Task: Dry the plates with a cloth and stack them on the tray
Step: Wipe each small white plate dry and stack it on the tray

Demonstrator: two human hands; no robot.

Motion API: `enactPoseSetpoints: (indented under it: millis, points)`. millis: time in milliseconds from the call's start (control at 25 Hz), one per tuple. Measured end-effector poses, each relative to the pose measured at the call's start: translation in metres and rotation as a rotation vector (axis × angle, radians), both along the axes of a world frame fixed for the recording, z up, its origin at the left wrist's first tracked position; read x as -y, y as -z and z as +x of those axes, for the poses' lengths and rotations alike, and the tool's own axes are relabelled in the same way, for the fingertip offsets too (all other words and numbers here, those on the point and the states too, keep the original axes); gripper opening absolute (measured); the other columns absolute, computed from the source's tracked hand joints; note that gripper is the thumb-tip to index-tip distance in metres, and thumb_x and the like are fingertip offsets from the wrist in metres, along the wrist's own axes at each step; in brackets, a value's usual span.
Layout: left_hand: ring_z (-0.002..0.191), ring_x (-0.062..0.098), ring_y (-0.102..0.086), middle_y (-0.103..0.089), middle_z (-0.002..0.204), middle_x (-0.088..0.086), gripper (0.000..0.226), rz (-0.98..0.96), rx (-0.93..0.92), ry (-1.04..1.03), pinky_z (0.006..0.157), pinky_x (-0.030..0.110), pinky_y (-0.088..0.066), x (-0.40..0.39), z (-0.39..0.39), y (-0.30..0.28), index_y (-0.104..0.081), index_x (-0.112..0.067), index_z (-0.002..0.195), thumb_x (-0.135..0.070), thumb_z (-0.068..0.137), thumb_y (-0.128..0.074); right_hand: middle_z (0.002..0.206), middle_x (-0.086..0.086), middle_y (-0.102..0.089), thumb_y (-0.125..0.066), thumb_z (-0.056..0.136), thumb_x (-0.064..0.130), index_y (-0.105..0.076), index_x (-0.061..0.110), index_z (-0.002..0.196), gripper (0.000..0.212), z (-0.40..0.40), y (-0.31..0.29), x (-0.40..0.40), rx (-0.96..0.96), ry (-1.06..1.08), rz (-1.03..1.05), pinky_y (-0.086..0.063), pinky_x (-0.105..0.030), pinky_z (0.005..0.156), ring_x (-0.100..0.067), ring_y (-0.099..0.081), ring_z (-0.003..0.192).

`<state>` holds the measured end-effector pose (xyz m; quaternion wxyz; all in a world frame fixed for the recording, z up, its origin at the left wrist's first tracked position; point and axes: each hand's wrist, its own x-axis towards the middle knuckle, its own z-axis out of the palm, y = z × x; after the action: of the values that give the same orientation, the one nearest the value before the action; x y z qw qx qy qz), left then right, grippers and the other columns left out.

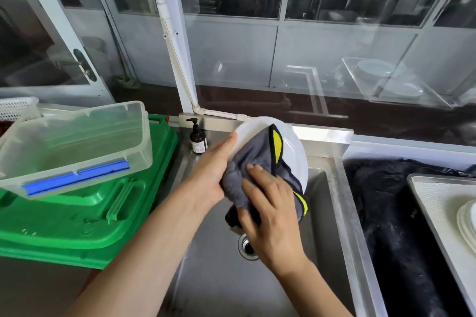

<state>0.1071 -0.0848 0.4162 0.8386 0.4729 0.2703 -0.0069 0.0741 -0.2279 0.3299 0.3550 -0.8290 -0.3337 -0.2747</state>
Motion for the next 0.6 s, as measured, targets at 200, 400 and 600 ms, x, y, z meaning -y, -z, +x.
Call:
enactPoseSetpoints:
  millis: [200,400,600]
  points:
    - [0.086,0.030,-0.075,-0.078,0.093,0.013,0.024,0.071,-0.043,-0.094,0.076,0.041,-0.060,-0.002,0.003,0.005,-0.074,-0.020,0.099,-0.042,0.091,-0.070,0.151,-0.005,-0.052,-0.059,0.102,0.027,-0.064,0.015,0.132,0.033,-0.006,0.017,0.017,0.127,-0.056,-0.095,-0.037,-0.050,0.115,-0.021,-0.043,0.146]
    - [0.103,0.025,-0.072,-0.074,0.118,0.009,0.040,-0.036,0.067,-0.078,0.079,0.039,-0.059,-0.005,0.008,-0.006,-0.063,-0.015,0.130,-0.041,0.101,-0.055,0.153,-0.003,-0.047,-0.055,0.102,0.024,-0.059,0.026,0.135,0.034,-0.029,0.027,0.021,-0.207,0.224,0.351,-0.036,-0.035,0.117,-0.019,-0.046,0.142]
    - [0.119,0.027,-0.065,-0.070,0.126,0.005,0.038,0.036,0.121,-0.027,0.104,0.053,-0.049,0.001,0.000,-0.002,-0.060,-0.020,0.134,-0.040,0.104,-0.051,0.130,0.010,-0.070,-0.053,0.107,0.030,-0.064,0.039,0.133,0.029,-0.031,-0.013,0.011,-1.005,0.194,1.301,-0.052,-0.034,0.101,-0.009,-0.065,0.123]
